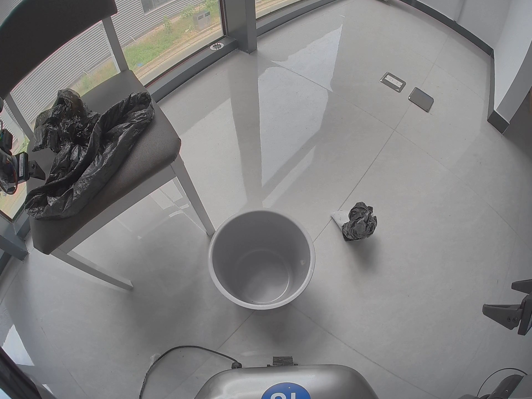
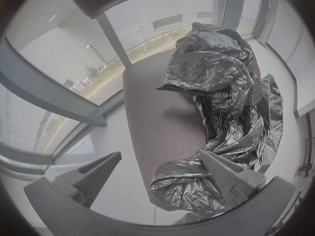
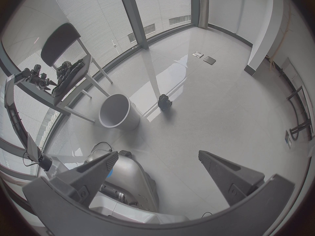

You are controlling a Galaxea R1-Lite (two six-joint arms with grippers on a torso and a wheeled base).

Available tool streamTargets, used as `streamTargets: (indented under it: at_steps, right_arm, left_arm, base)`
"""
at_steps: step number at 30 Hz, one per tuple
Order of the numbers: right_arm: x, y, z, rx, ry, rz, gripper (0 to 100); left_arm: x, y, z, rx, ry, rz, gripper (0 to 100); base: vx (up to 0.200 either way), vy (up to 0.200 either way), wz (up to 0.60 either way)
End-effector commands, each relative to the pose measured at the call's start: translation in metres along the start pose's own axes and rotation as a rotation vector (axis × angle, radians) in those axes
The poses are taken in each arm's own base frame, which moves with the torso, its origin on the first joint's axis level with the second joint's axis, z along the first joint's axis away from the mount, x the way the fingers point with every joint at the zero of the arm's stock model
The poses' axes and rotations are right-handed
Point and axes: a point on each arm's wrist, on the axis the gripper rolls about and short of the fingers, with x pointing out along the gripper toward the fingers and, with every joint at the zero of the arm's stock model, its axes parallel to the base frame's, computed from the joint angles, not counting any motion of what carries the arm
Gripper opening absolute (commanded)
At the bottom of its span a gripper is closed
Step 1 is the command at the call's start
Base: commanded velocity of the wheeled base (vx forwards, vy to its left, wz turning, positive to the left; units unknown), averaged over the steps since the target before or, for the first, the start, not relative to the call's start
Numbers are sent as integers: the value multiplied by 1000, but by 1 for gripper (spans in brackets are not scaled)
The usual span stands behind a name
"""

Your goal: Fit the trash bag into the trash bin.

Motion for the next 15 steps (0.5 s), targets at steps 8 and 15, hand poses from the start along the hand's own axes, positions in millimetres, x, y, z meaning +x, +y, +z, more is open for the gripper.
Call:
streamTargets:
  at_steps: [8, 15]
  right_arm:
    - [3, -1, -6, -2, 22, -4, 100]
    - [6, -1, -11, -1, 40, -7, 100]
  left_arm:
    - [-23, -2, -7, 35, 51, -56, 100]
    - [-28, -2, -8, 59, 104, -78, 100]
  base:
    - [0, 0, 0]
    - [0, 0, 0]
